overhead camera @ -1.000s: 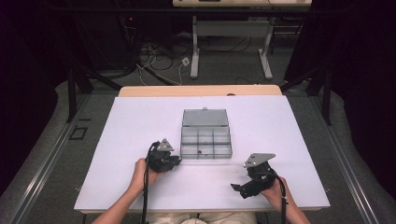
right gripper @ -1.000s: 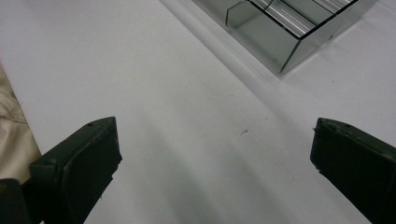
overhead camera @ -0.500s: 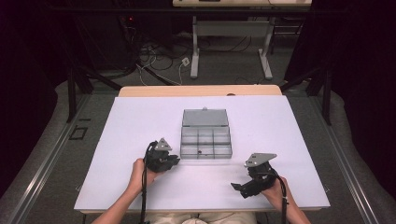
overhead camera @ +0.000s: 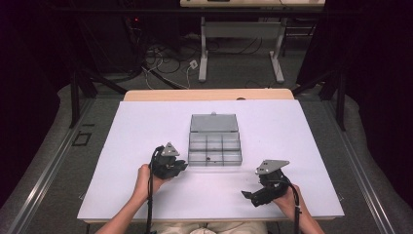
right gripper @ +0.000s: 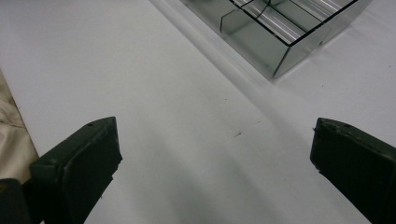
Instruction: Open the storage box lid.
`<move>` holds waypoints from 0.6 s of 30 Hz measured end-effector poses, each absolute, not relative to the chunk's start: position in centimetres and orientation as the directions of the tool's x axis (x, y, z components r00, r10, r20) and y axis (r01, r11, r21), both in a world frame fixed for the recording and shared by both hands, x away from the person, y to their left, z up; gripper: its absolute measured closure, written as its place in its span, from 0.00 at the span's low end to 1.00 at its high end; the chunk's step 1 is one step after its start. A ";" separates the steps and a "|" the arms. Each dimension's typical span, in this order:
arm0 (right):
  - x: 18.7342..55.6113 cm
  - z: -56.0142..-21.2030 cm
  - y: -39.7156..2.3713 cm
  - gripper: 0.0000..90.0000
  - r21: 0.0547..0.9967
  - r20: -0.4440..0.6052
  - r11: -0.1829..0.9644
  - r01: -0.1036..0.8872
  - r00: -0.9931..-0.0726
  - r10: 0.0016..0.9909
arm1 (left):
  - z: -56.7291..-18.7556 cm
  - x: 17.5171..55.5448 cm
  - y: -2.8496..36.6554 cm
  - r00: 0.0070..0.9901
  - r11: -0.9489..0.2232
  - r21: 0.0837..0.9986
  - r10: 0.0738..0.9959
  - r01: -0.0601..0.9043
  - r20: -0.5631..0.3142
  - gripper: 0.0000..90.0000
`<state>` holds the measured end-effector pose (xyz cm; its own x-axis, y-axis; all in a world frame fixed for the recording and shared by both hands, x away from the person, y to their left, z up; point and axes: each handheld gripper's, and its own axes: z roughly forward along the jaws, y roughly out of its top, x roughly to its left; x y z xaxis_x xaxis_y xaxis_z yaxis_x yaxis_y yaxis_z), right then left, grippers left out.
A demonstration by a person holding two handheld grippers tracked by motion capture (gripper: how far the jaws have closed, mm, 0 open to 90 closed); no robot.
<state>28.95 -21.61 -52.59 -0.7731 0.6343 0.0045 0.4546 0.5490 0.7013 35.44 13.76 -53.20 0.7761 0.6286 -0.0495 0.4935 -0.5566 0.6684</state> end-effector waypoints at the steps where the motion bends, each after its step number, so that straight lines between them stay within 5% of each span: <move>1: 28.9 -52.6 -21.6 0.01 0.701 0.006 0.547 0.457 -0.771 0.636 | -53.1 35.5 13.8 0.778 -0.559 0.669 0.627 0.489 -0.044 0.88; 18: 29.0 -52.6 -21.8 0.01 0.706 0.009 0.542 0.456 -0.771 0.637 | -51.4 35.6 12.7 0.786 -0.558 0.695 0.618 0.454 -0.018 0.88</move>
